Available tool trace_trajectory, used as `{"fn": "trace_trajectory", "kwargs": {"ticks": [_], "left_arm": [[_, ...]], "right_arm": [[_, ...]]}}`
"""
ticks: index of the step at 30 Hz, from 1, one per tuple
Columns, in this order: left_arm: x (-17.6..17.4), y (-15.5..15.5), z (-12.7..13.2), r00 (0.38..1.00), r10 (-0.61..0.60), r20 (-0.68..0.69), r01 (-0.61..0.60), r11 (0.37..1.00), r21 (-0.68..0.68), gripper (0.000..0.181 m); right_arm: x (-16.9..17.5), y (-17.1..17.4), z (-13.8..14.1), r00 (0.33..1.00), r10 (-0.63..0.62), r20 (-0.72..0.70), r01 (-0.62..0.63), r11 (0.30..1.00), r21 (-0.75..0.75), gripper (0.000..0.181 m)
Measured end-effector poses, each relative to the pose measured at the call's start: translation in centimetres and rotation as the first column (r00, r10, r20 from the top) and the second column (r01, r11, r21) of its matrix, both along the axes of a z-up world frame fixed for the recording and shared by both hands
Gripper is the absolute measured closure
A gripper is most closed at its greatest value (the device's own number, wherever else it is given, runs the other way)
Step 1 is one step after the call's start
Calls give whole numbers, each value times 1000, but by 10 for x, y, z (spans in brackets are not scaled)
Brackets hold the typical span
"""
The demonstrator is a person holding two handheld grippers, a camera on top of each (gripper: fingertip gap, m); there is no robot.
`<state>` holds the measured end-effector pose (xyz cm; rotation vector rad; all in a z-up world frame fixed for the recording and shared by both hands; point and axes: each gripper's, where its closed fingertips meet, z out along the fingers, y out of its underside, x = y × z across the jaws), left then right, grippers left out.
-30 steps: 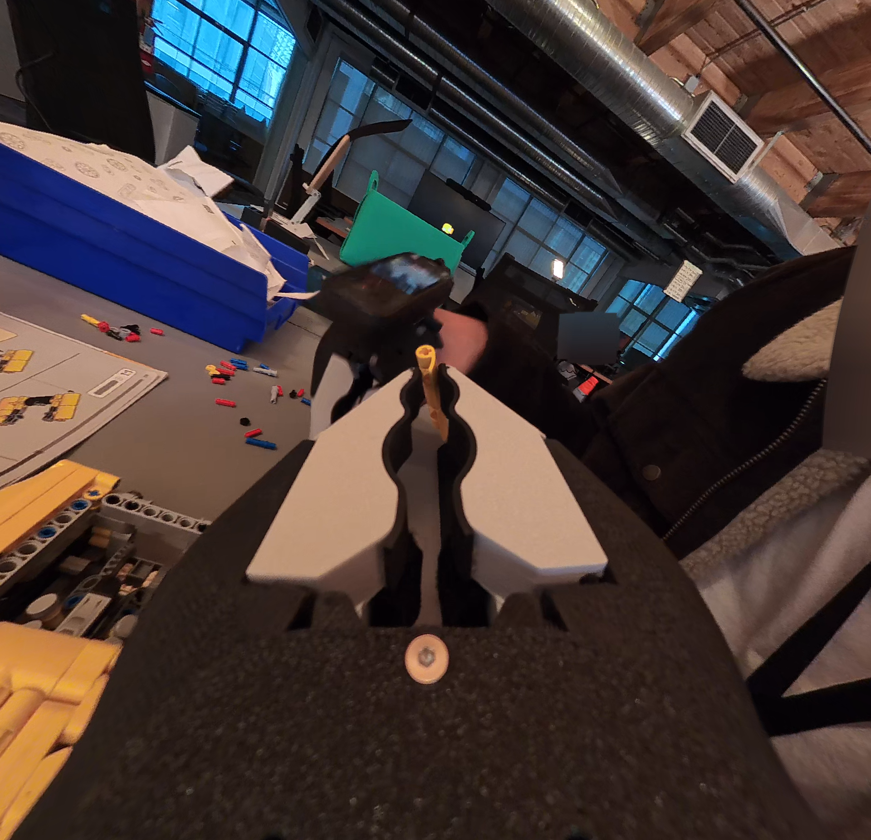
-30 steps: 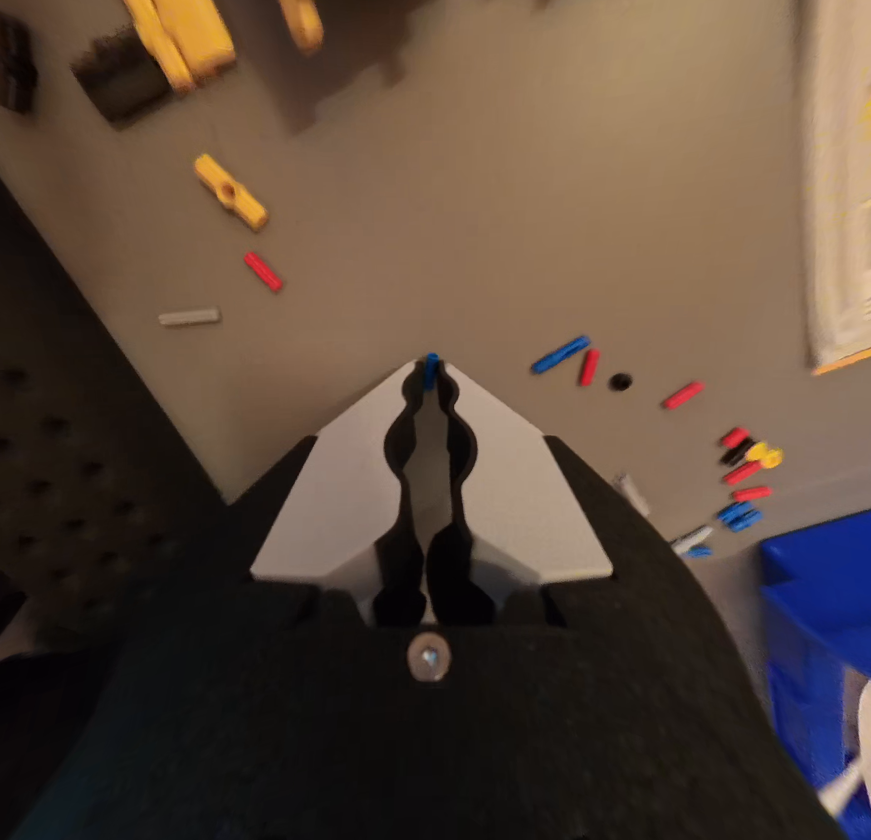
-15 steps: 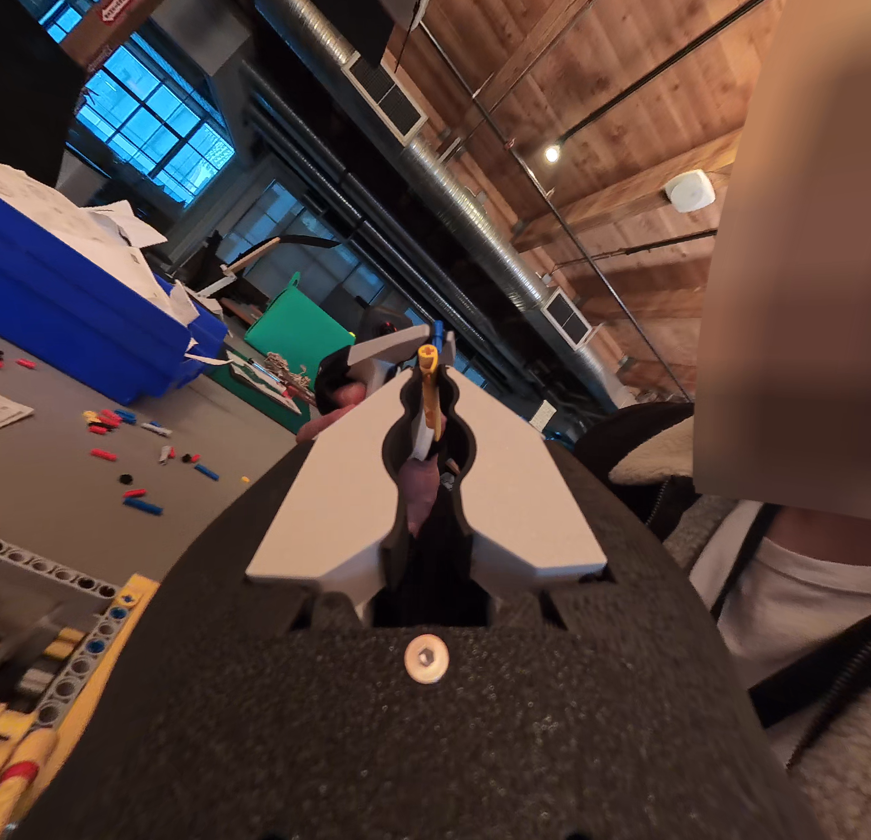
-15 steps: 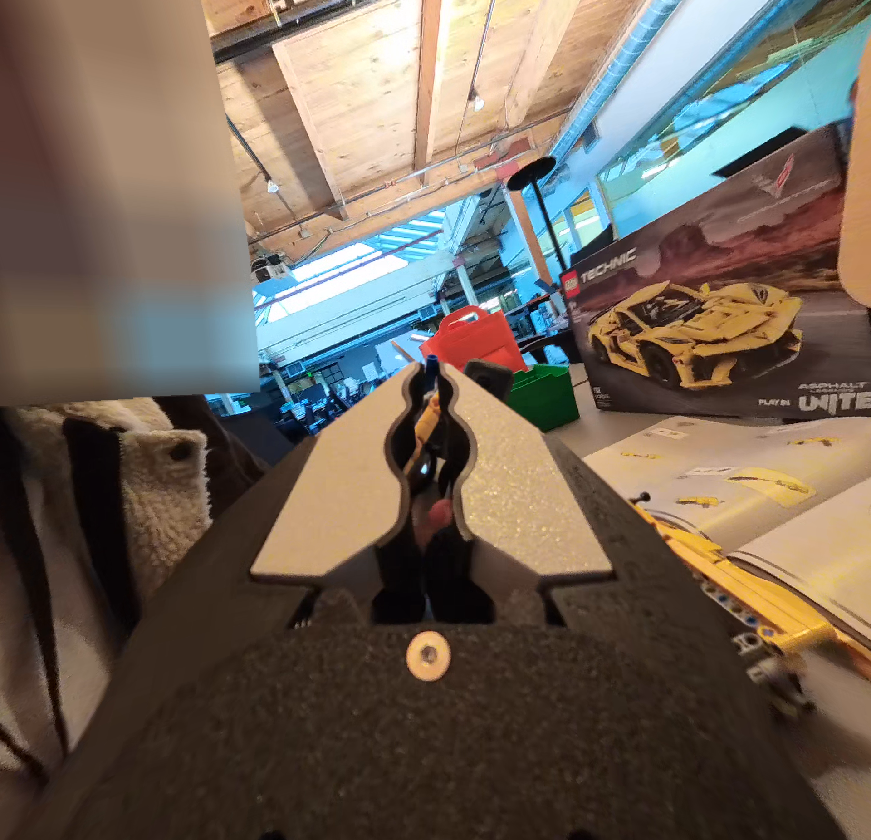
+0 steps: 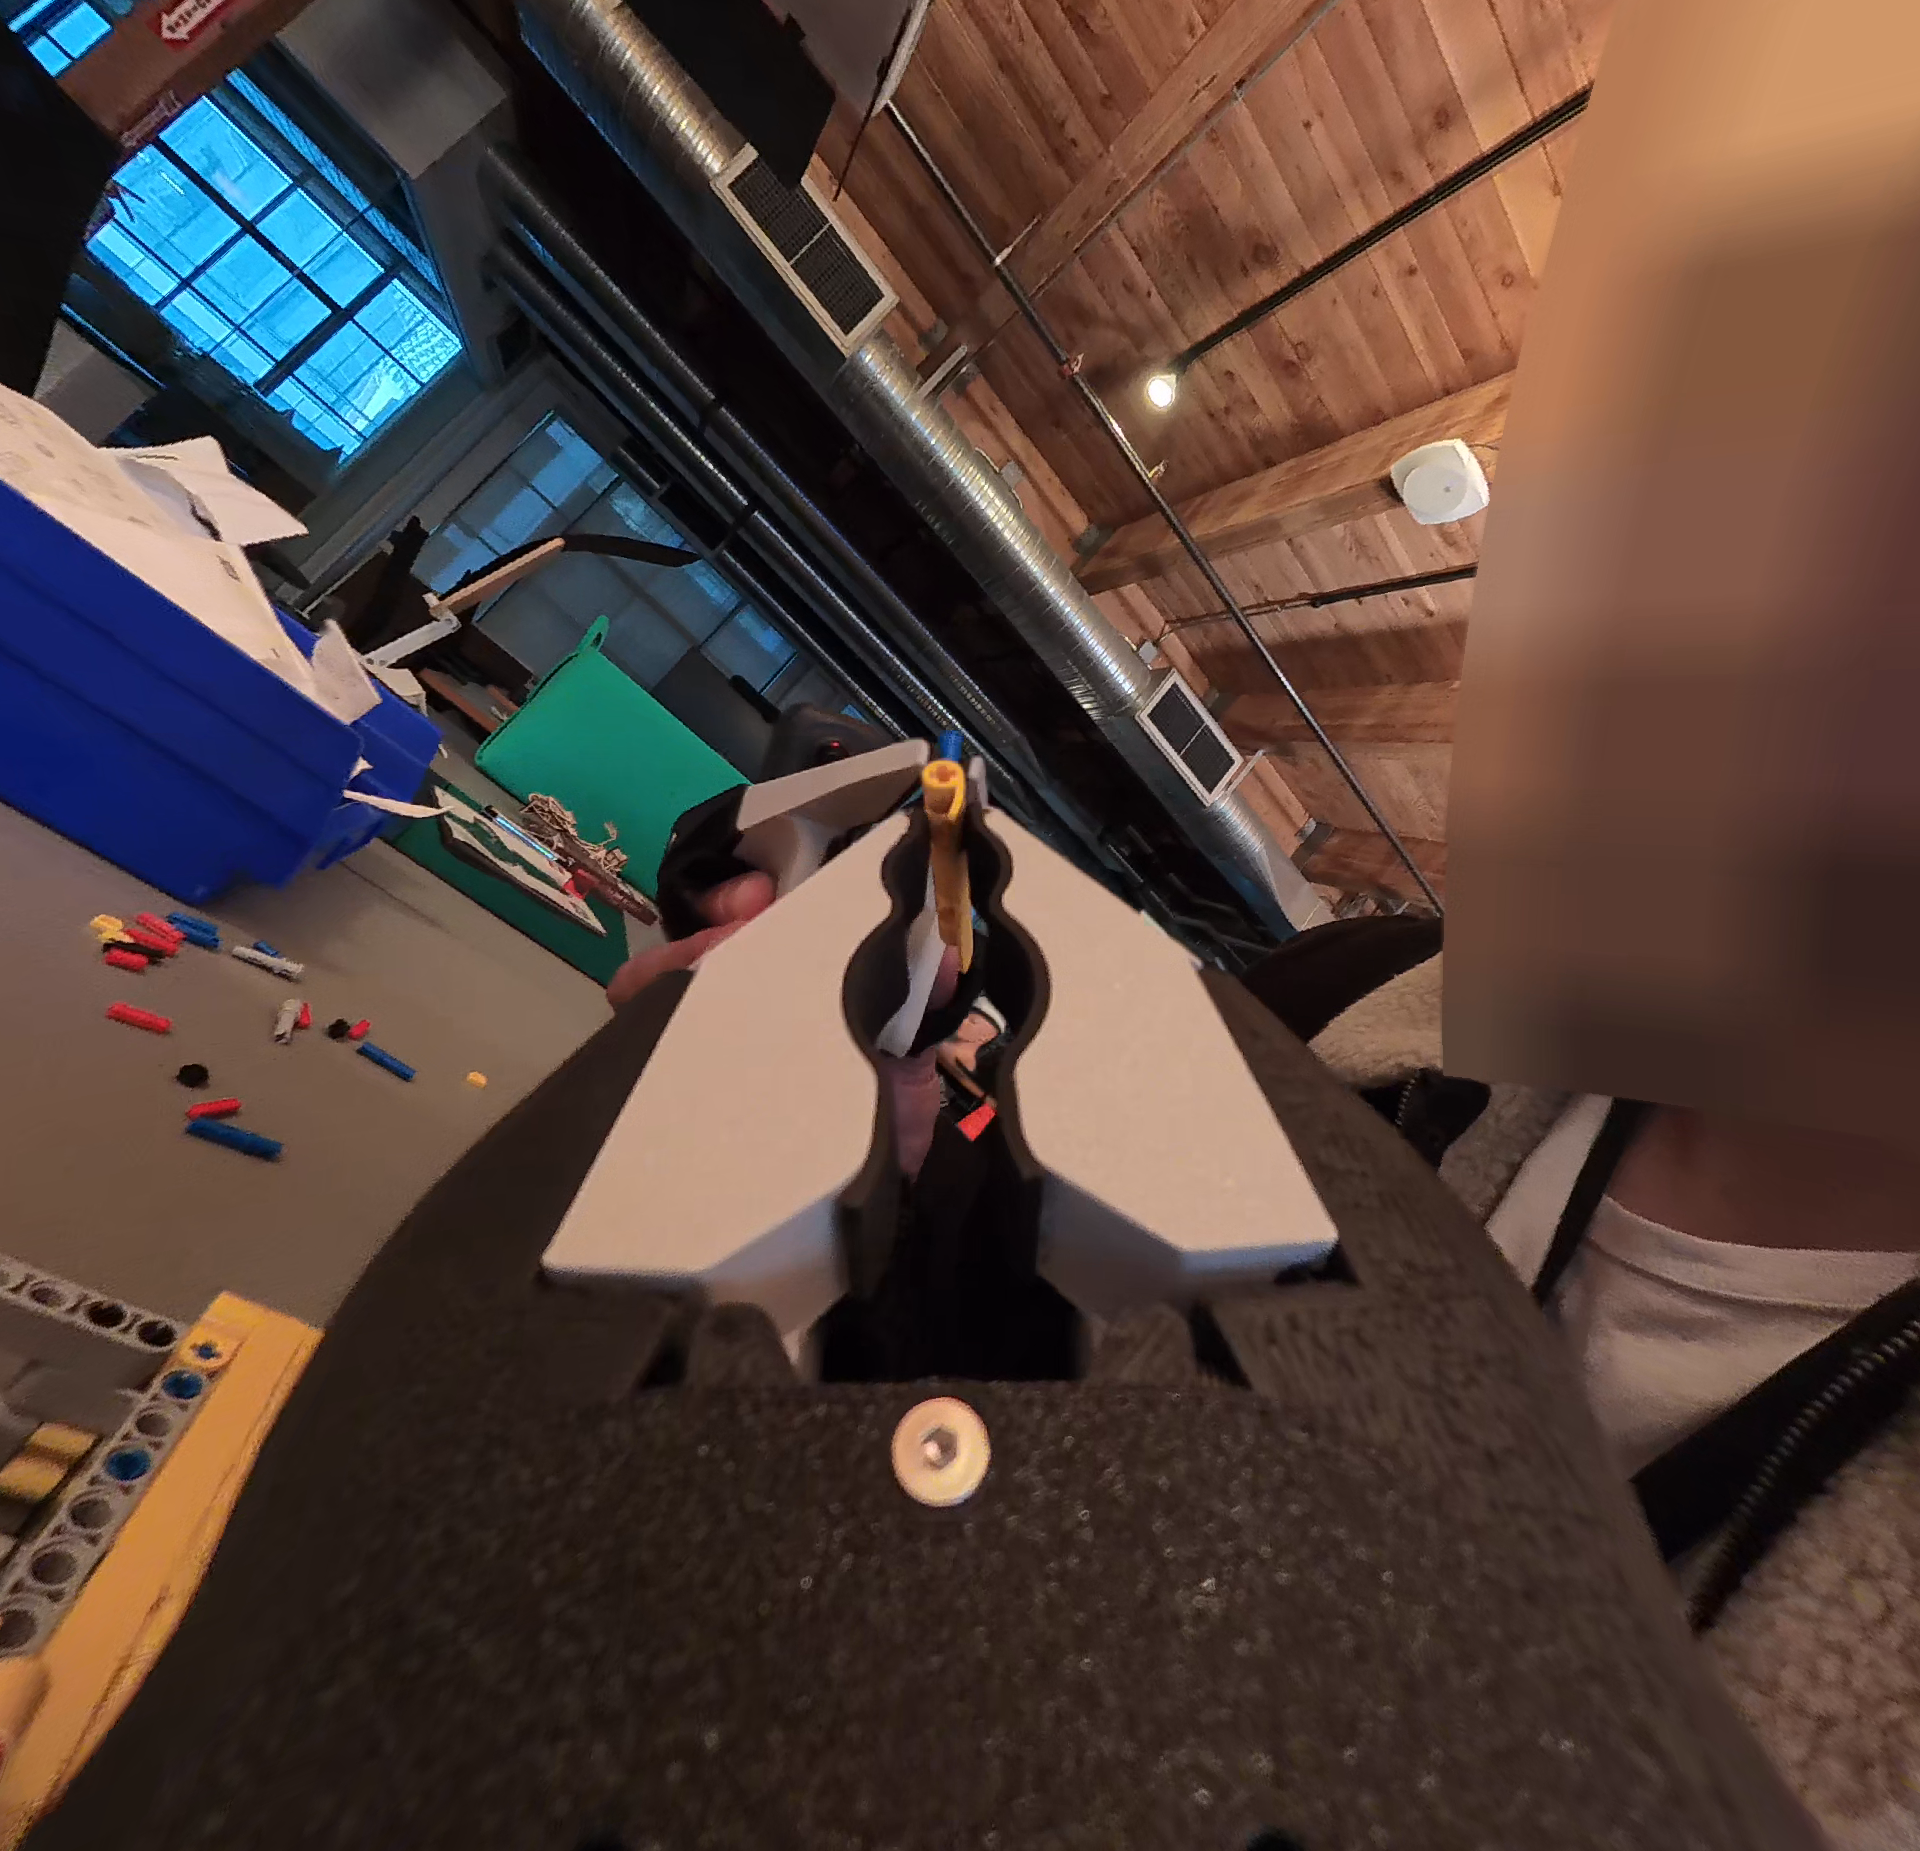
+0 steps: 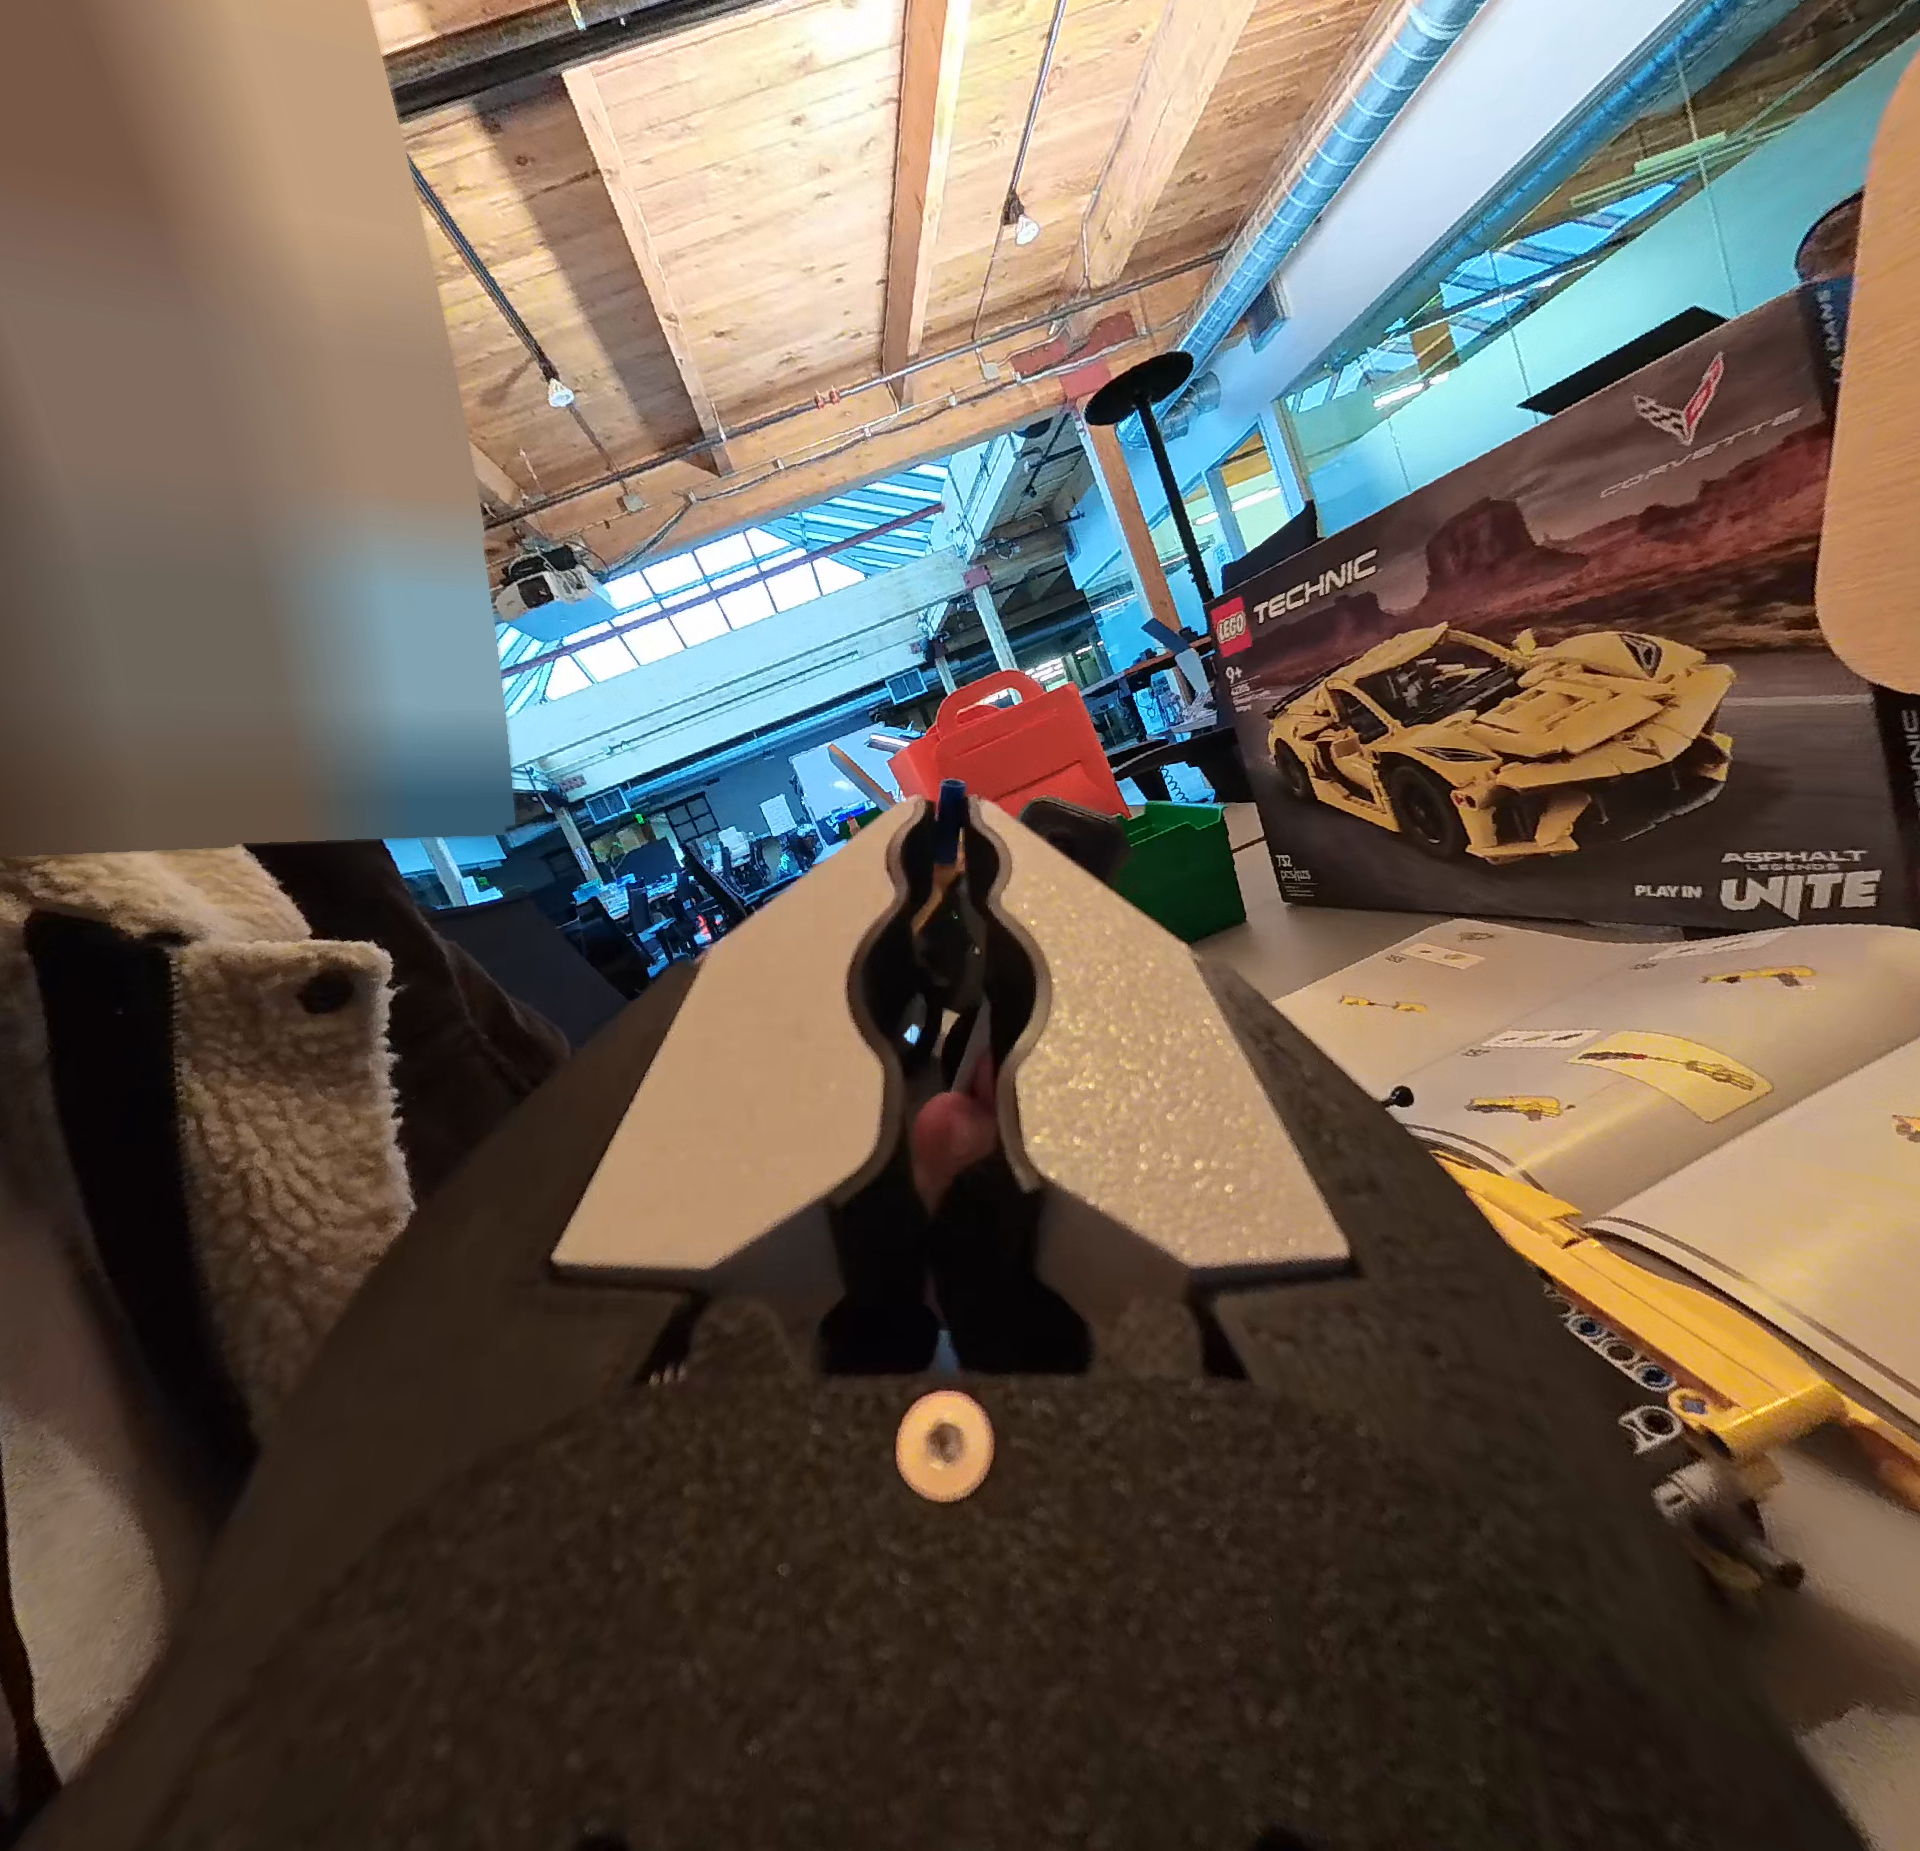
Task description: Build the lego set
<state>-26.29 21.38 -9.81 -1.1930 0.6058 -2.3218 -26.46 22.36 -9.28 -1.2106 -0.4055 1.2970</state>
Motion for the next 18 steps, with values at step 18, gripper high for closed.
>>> {"fn": "trace_trajectory", "kwargs": {"ticks": [18], "left_arm": [[-4,2,5,999,-25,39,26,999,-34,175]], "right_arm": [[2,-1,7,996,39,-76,-40,999,-7,177]]}}
